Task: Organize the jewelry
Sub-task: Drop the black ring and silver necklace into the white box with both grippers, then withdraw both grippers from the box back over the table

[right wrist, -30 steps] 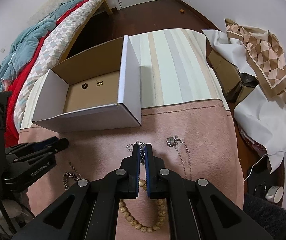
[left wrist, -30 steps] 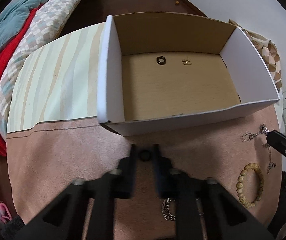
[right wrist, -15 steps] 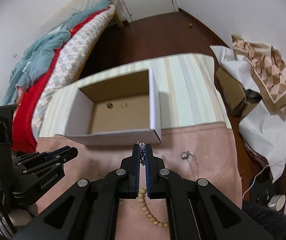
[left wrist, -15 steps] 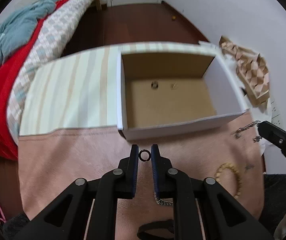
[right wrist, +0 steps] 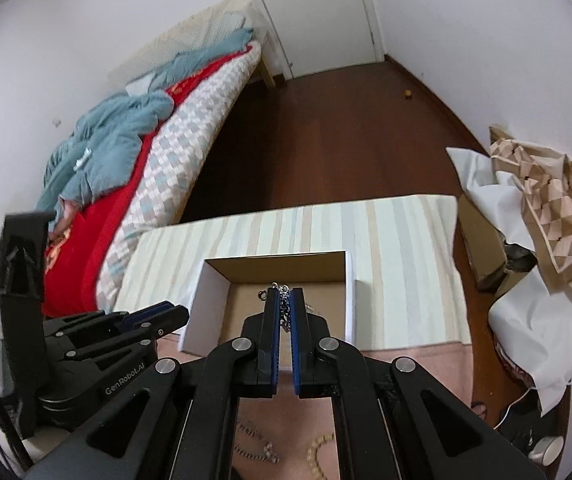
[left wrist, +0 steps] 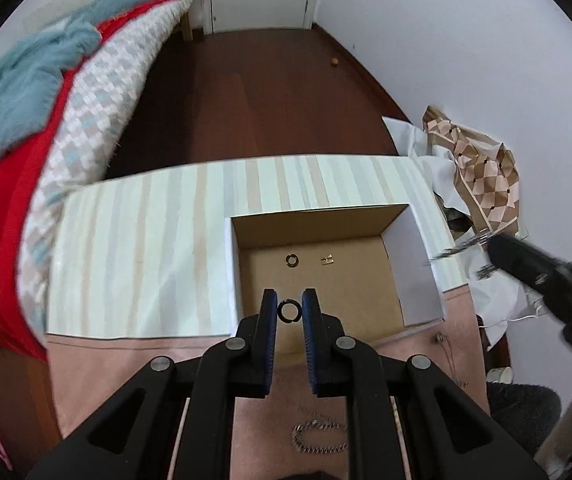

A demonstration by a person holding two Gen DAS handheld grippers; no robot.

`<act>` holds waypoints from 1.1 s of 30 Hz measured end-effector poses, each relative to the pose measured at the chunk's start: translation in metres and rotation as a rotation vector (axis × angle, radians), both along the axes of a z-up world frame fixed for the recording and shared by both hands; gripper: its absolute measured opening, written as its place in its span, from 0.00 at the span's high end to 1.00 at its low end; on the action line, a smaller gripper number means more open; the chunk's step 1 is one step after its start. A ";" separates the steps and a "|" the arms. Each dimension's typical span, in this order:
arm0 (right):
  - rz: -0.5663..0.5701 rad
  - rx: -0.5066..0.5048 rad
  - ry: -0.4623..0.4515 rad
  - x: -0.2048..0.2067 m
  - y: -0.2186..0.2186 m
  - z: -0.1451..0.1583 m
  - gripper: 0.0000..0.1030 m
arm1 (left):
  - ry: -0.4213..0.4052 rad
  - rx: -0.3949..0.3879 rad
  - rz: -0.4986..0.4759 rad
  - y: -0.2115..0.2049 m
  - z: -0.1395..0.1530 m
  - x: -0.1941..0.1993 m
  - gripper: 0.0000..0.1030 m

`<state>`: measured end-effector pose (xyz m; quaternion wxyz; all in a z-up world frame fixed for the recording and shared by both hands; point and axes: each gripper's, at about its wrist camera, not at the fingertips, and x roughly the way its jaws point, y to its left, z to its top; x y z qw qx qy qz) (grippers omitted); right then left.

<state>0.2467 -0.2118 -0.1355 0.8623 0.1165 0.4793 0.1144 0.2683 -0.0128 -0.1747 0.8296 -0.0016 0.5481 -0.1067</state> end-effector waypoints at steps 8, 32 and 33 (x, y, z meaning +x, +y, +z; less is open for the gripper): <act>0.060 -0.035 0.124 0.050 0.020 -0.059 0.95 | 0.119 -0.023 0.005 -0.004 -0.039 0.041 0.90; -0.023 -0.193 0.118 -0.004 0.005 -0.036 0.01 | -0.097 0.141 0.174 0.031 0.018 -0.008 0.11; -0.026 -0.197 0.121 -0.009 0.006 -0.035 0.01 | -0.106 0.161 0.177 0.031 0.018 -0.016 0.07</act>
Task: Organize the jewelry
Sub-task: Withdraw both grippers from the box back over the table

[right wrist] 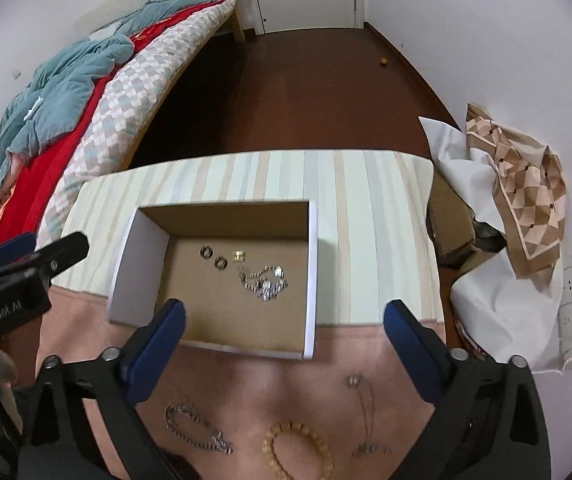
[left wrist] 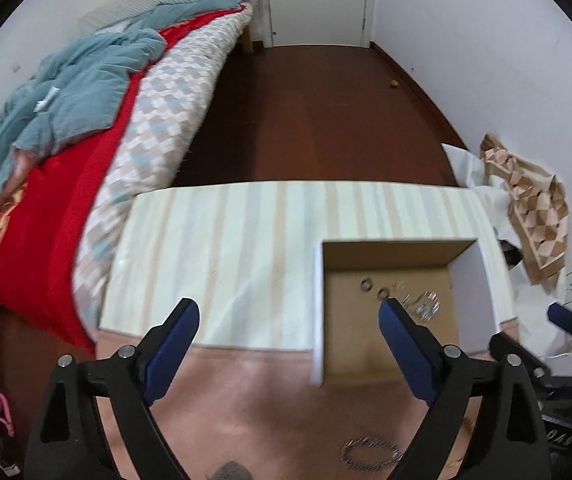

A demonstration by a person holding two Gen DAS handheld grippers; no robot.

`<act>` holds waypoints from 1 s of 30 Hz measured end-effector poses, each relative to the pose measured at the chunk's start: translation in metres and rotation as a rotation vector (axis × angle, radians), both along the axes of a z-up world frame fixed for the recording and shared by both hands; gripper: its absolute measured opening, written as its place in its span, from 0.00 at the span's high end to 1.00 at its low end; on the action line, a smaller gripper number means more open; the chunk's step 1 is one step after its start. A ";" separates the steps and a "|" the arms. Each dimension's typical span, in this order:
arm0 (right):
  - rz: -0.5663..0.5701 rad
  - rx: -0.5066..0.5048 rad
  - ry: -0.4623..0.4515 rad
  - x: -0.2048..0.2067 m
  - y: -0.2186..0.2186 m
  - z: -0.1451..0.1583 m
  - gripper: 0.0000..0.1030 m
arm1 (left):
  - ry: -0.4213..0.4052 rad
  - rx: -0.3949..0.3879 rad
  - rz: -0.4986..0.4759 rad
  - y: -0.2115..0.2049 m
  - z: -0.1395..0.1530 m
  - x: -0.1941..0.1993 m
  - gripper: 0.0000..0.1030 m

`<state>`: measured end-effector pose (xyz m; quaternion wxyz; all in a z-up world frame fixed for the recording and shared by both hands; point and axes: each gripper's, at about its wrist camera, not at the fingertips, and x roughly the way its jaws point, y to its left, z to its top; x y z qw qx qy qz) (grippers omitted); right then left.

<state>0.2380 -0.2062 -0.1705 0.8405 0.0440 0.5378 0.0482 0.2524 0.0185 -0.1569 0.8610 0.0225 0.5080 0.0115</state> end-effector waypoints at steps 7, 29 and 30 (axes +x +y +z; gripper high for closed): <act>-0.022 -0.070 -0.025 -0.029 0.005 0.013 0.00 | -0.038 0.049 0.018 0.005 0.010 -0.036 0.01; -0.056 -0.043 -0.178 -0.104 0.004 0.104 0.00 | -0.174 0.017 0.049 0.009 0.083 -0.114 0.01; -0.069 -0.036 -0.176 -0.107 0.000 0.102 0.00 | -0.175 0.019 0.051 0.009 0.082 -0.115 0.01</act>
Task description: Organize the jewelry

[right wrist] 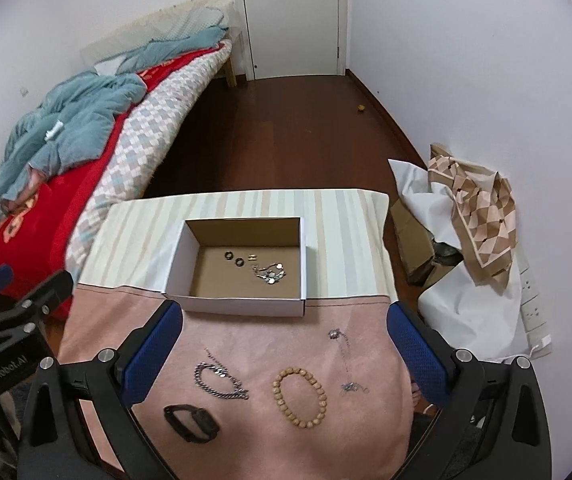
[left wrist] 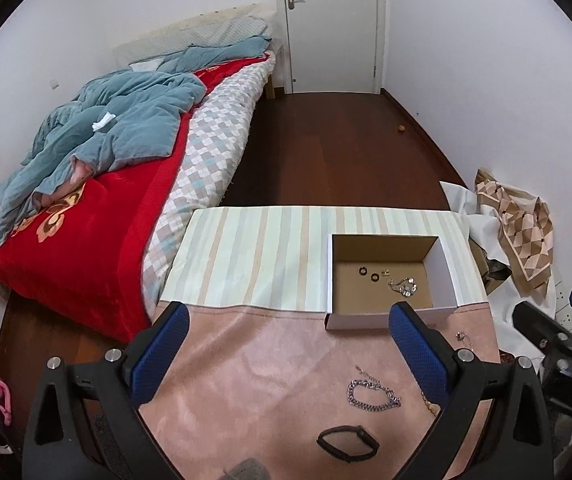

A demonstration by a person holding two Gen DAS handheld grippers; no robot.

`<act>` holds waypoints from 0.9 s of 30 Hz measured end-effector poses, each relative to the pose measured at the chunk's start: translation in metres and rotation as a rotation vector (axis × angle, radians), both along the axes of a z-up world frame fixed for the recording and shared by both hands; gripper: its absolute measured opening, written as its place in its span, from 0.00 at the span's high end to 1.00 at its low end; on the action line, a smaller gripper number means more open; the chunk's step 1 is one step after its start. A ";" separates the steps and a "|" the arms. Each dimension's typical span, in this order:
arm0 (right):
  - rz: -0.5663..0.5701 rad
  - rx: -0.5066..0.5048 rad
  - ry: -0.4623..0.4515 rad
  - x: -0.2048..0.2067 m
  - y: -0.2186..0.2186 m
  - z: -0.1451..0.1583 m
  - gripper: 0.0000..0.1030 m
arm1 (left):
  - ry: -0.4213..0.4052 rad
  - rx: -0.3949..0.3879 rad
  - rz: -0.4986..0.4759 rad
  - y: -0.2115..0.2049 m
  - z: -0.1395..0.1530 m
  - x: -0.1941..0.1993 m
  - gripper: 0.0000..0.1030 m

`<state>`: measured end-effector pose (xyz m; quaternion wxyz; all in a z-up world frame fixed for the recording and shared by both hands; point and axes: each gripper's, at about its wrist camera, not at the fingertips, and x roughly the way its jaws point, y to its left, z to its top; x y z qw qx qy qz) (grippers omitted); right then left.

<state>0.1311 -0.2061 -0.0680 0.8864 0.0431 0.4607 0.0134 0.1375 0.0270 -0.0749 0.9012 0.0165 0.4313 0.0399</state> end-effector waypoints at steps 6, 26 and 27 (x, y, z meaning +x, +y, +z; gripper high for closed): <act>-0.113 0.057 0.093 -0.008 -0.043 -0.043 0.00 | 0.054 0.018 -0.010 -0.012 -0.032 -0.001 0.01; -0.122 0.144 0.253 0.000 -0.080 -0.190 0.29 | 0.325 0.149 -0.036 -0.039 -0.153 0.014 0.01; -0.105 0.135 0.242 0.006 -0.076 -0.189 0.29 | 0.328 0.151 -0.032 -0.038 -0.153 0.016 0.01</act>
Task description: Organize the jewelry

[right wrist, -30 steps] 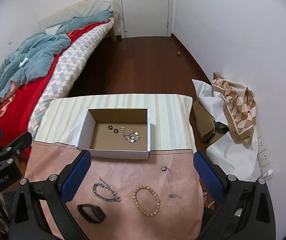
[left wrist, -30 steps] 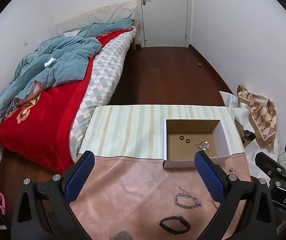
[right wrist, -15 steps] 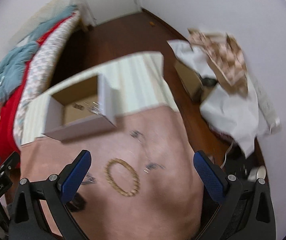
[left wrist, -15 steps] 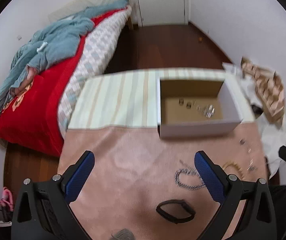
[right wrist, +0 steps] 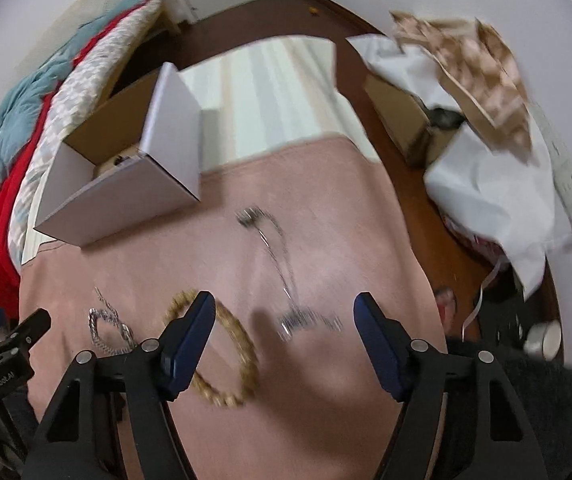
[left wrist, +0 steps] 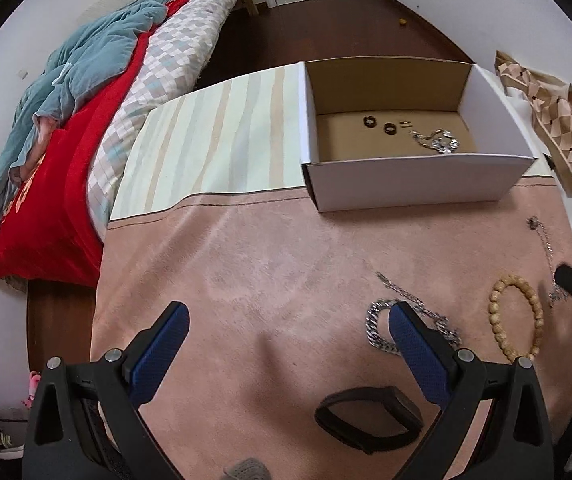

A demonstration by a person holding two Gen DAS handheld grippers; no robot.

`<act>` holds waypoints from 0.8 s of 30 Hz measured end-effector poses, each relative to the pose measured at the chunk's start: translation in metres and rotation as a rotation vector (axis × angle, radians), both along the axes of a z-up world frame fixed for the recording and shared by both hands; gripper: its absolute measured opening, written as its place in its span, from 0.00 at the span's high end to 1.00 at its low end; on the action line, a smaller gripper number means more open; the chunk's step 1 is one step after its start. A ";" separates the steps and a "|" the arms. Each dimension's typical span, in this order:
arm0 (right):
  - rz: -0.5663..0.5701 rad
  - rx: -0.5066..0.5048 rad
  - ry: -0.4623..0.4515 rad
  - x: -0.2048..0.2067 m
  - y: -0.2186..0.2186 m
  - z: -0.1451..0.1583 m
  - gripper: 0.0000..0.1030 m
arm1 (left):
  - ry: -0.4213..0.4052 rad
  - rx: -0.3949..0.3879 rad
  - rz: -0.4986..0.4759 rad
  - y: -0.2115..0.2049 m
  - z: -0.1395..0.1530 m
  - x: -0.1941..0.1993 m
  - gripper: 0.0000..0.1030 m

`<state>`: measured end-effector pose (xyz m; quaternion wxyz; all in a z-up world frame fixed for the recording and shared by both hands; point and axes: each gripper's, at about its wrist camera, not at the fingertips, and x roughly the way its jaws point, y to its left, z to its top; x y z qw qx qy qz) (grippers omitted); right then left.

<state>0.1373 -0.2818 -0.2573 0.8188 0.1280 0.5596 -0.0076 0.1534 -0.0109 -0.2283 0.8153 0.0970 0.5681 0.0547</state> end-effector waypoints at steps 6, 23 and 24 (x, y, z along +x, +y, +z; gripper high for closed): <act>0.097 -0.077 -0.011 0.043 0.024 -0.015 0.40 | 0.031 0.009 0.014 0.003 -0.010 0.012 0.01; 0.024 0.010 -0.097 0.012 0.001 0.022 0.89 | 0.143 -0.127 -0.112 -0.024 -0.026 0.008 0.02; 0.017 0.011 -0.103 0.009 -0.002 0.025 0.89 | 0.144 -0.129 -0.142 -0.030 -0.025 0.006 0.02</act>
